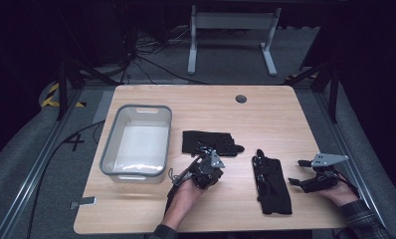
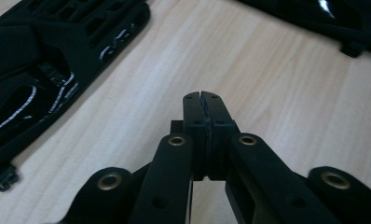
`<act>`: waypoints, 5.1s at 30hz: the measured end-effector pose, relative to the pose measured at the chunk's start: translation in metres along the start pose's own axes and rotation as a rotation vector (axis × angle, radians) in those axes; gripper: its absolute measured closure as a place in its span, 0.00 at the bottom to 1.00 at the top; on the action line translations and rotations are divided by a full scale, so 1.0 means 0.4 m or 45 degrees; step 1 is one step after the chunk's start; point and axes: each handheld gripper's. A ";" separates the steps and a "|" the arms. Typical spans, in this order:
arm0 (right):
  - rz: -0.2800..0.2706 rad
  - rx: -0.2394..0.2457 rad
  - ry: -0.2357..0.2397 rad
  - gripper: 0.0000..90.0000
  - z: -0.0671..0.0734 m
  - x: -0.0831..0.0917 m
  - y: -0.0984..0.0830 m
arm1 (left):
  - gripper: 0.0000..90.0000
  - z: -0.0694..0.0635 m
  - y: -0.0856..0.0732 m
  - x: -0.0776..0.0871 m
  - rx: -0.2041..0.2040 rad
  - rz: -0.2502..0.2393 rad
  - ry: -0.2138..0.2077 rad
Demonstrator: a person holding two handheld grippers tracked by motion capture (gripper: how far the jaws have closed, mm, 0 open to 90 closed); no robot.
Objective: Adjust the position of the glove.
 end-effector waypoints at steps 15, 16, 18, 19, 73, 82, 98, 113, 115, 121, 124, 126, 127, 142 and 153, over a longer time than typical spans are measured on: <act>0.001 0.003 0.002 0.16 0.000 -0.001 0.000 | 1.00 0.086 0.108 -0.052 0.071 0.005 0.194; 0.001 0.003 0.002 0.16 0.000 -0.001 0.000 | 1.00 0.086 0.108 -0.052 0.071 0.005 0.194; 0.001 0.003 0.003 0.16 0.000 -0.001 0.000 | 1.00 0.095 0.113 -0.062 0.083 0.001 0.211; 0.000 0.003 0.003 0.16 0.000 -0.001 0.000 | 1.00 0.105 0.113 -0.074 0.085 0.026 0.229; 0.001 0.005 0.005 0.16 -0.001 -0.001 0.000 | 1.00 0.165 0.188 -0.110 0.175 0.013 0.222; 0.001 0.005 0.005 0.16 -0.001 -0.001 0.000 | 1.00 0.170 0.150 -0.127 0.196 0.082 0.226; 0.001 0.005 0.003 0.16 -0.001 -0.001 0.001 | 1.00 0.090 0.084 -0.081 0.147 0.146 0.151; 0.001 0.005 0.002 0.16 -0.001 -0.001 0.001 | 1.00 0.011 0.007 -0.040 0.102 0.156 0.040; 0.001 0.005 0.003 0.16 -0.001 -0.001 0.001 | 1.00 -0.005 -0.008 -0.033 0.089 0.157 0.011; 0.001 0.007 0.006 0.17 0.000 -0.001 0.002 | 1.00 -0.028 -0.026 -0.026 0.073 0.154 -0.017; 0.013 0.023 0.018 0.19 0.002 0.001 0.008 | 1.00 -0.033 -0.027 -0.026 0.057 0.159 -0.026; -0.022 0.051 0.027 0.24 0.008 0.008 0.017 | 1.00 -0.036 -0.027 -0.026 0.036 0.167 -0.043; -0.046 0.055 0.039 0.30 0.010 0.013 0.022 | 1.00 -0.040 -0.027 -0.027 0.033 0.166 -0.044; -0.053 0.179 0.301 0.97 0.080 -0.035 0.092 | 1.00 -0.048 -0.028 -0.031 0.018 0.170 -0.086; -0.034 0.190 0.281 1.00 0.084 -0.074 0.125 | 1.00 -0.045 -0.029 -0.031 0.010 0.166 -0.096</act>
Point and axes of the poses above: each handheld gripper's, and its own axes: x roughly backward along the jaws, y roughly out of its top, z roughly to its left, and after that the axes turned 12 degrees about x, right-handed
